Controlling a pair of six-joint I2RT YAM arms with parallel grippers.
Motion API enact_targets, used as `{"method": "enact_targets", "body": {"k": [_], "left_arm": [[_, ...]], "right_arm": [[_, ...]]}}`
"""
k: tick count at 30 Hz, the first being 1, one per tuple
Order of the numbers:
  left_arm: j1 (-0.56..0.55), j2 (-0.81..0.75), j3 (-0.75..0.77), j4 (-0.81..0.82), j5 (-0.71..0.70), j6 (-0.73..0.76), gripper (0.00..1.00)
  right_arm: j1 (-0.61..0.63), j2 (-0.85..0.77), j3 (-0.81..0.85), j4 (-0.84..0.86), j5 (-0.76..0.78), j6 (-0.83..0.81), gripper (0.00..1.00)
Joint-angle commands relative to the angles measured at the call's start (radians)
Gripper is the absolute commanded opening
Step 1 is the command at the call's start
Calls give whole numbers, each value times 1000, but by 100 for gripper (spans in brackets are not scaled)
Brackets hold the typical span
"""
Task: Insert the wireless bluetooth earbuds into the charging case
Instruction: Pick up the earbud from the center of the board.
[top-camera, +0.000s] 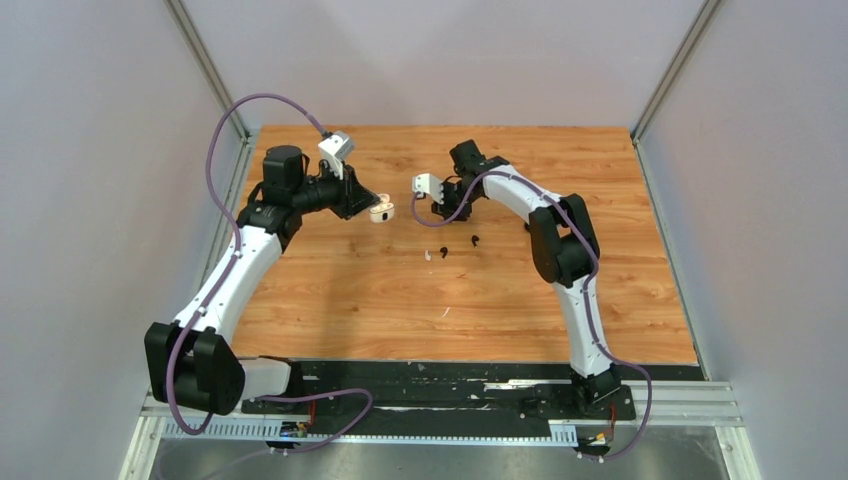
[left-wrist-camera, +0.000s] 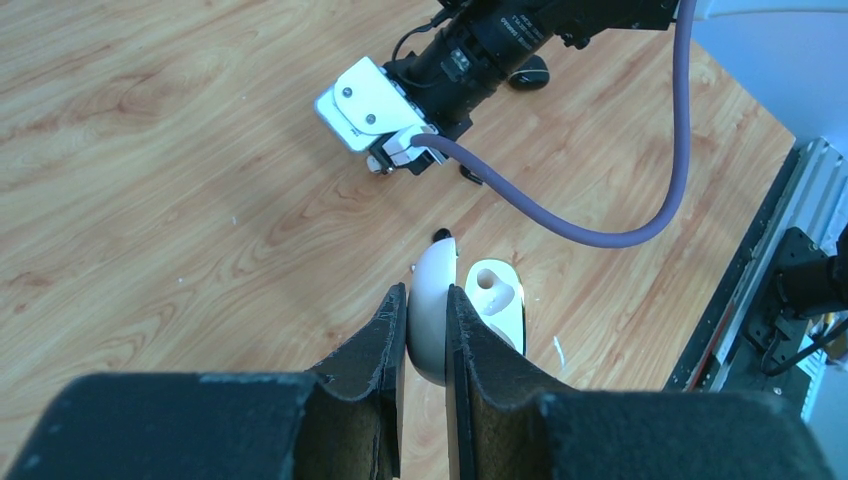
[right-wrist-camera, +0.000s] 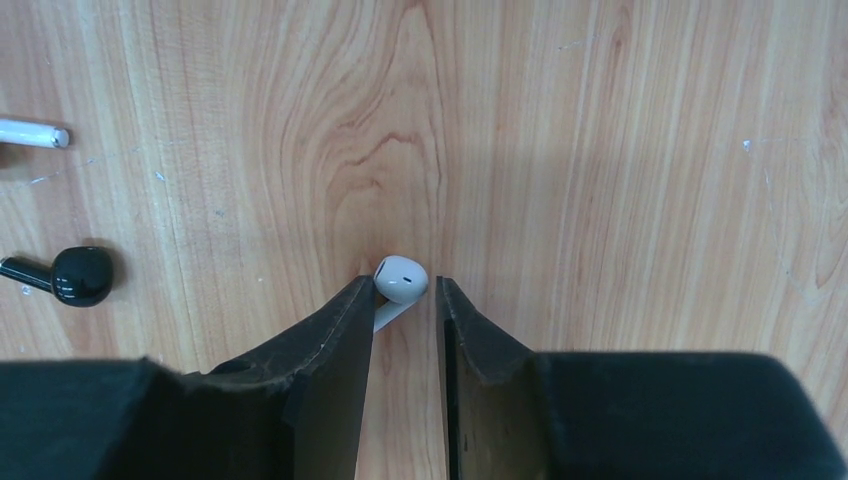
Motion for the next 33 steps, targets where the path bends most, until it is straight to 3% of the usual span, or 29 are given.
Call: {"method": "enact_targets", "body": {"k": [1,12,21,33], "left_arm": [[7,-31,-3,23,-2,3,0],[10,-29,-5,24,0,1,0],[10,-20,0,28,9,-6,0],[10,-16,3,29,12,-14,0]], "right_arm": [[19,59,57,-67,-38,-14,30],[19,126,157,-167,-46,13,25],[-4,202,281,-276,-83,147,24],[-17,252,317,-313,-67,218,24]]}}
